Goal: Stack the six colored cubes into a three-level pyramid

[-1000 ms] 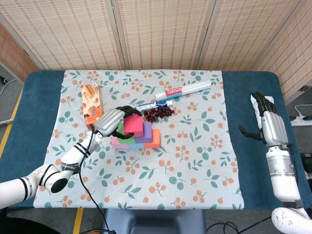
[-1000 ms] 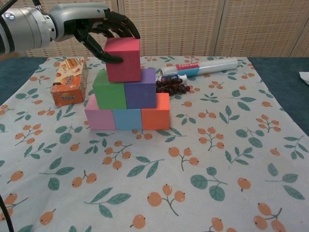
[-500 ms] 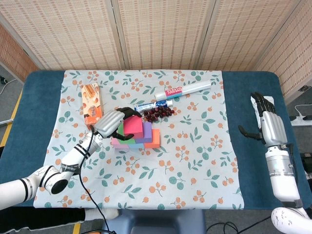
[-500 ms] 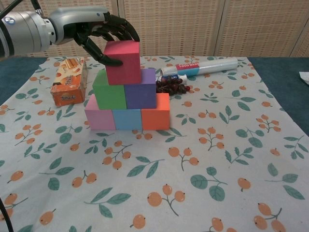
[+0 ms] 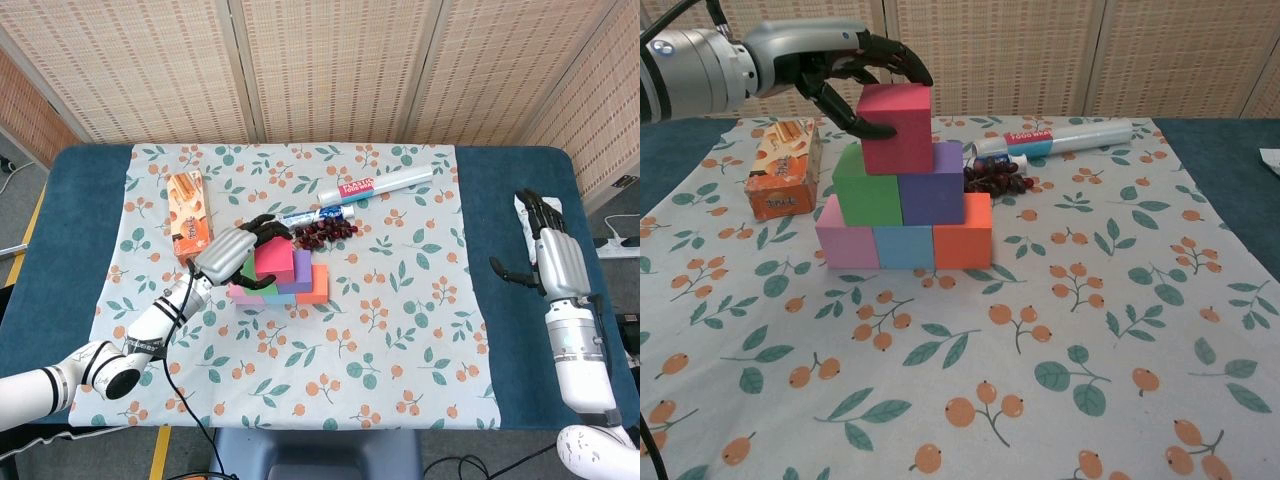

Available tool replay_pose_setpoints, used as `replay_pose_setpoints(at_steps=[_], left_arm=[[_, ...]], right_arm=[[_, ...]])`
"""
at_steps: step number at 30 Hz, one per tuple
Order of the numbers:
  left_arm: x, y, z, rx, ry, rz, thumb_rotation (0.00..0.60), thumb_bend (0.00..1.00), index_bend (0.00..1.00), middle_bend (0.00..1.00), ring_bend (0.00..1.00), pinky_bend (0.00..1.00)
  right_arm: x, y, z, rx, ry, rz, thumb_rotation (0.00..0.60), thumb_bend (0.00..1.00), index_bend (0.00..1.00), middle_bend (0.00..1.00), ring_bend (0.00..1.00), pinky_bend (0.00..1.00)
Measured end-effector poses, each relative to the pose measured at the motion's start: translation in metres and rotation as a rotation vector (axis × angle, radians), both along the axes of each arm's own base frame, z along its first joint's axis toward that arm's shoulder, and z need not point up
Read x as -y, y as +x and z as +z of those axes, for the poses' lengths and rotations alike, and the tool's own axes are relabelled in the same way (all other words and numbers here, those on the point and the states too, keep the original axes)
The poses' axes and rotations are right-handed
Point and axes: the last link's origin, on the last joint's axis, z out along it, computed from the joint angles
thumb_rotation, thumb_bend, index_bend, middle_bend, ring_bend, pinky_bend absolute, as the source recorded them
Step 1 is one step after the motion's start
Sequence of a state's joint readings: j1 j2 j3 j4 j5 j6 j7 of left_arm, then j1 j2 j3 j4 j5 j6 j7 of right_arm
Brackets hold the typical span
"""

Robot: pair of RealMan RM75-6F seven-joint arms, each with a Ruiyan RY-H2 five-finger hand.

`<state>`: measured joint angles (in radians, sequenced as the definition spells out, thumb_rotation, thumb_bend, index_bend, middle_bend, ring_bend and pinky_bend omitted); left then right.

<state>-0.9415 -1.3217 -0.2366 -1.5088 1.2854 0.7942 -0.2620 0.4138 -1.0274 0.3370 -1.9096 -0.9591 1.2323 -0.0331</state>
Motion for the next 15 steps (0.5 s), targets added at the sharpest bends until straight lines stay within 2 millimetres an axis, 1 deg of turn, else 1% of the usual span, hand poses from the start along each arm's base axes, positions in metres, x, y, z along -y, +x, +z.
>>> replay_pose_setpoints(at_steps=[8, 12, 15], left_arm=[[0.0028, -0.0002, -0.0008, -0.002, 0.002, -0.006, 0.6, 0.32, 0.13, 0.01, 0.0, 0.12], [0.0053, -0.0002, -0.0007, 0.0, 0.002, -0.01, 0.6, 0.32, 0.1, 0.0, 0.0, 0.11], [0.0074, -0.0005, 0.0, -0.001, -0.001, -0.014, 0.6, 0.32, 0.06, 0.0, 0.0, 0.09]], right_arm=[[-0.0003, 0.0, 0.0002, 0.004, 0.0, -0.002, 0.6, 0.08, 0.0, 0.0, 0.0, 0.0], [-0.0001, 0.0006, 0.0005, 0.006, 0.001, -0.001, 0.6, 0.09, 0.0, 0.0, 0.0, 0.0], [0.0001, 0.0012, 0.0006, 0.008, 0.0, 0.001, 0.6, 0.09, 0.0, 0.0, 0.0, 0.0]])
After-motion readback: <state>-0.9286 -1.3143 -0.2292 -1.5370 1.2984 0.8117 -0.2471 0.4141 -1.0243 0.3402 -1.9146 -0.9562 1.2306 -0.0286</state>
